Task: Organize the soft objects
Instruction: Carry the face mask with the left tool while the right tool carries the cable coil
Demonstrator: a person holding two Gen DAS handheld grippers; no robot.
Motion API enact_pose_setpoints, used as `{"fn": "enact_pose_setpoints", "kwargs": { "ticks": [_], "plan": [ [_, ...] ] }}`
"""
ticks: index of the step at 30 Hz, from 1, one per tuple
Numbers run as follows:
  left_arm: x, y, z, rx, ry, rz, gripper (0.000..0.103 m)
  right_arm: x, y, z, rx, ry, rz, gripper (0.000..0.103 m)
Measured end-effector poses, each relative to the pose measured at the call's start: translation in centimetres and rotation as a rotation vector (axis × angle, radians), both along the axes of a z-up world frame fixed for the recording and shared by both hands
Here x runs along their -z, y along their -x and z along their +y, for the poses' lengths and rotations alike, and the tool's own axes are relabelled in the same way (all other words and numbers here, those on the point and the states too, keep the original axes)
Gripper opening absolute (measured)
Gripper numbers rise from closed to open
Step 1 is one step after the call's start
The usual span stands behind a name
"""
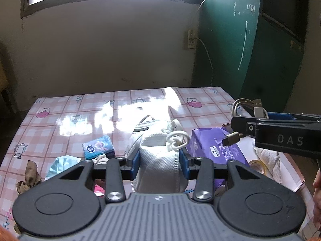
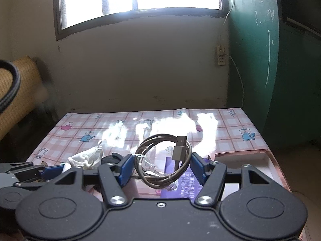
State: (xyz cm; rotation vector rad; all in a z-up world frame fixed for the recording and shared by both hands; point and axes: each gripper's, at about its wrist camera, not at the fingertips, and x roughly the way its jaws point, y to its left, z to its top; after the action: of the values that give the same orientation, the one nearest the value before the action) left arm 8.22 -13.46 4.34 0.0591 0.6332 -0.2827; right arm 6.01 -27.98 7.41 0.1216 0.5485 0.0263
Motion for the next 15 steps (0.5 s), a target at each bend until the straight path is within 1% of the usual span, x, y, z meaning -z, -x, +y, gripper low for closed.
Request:
{"fn": "enact_pose_setpoints", "kwargs": {
  "ticks": [15],
  "plan": [
    [0.1,-0.2,-1.9,0.035,0.002,-0.005,0.042,0.5,-0.1,-2.5,0.04,0.0,0.01,0.074]
  ]
}}
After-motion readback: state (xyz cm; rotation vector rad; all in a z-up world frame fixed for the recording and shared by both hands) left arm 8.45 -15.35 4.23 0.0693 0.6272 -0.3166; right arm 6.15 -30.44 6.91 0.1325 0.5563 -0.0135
